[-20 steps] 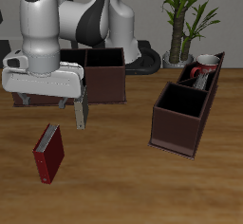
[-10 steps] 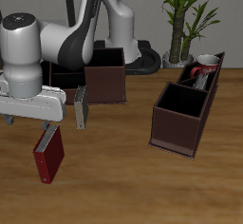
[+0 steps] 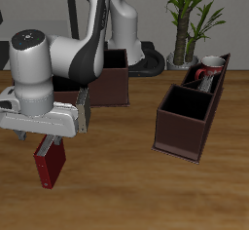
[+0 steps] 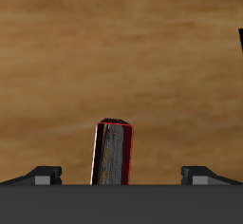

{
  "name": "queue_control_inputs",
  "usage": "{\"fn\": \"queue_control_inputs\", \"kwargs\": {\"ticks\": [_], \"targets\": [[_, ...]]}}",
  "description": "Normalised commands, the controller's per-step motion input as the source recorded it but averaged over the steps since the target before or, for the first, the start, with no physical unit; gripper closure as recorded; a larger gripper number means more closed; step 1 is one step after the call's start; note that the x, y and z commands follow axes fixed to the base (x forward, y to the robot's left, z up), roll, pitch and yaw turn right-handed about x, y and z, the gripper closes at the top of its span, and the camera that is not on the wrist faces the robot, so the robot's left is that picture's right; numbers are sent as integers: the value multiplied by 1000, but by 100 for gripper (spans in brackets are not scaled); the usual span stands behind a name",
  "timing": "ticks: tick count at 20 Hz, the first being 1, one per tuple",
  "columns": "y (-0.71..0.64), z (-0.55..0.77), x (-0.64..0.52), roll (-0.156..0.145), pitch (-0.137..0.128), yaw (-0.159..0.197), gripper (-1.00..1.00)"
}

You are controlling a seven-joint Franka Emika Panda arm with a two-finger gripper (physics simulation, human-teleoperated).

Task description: Place the red mug into the left desk caddy's left compartment and place the striped book into the left desk caddy's back compartment and place the red book into the back desk caddy's front compartment

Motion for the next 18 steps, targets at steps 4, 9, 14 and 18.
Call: {"fn": "queue_control_inputs", "kwargs": {"ticks": [4,9,14,18], "targets": [[50,-168,54,1,25,-17,-100],[-126,-221,62,-21,16,-23,-100],[1,-251,18,-2,32,2,-100],[175,-261,-5,21,33,18,-100]]}}
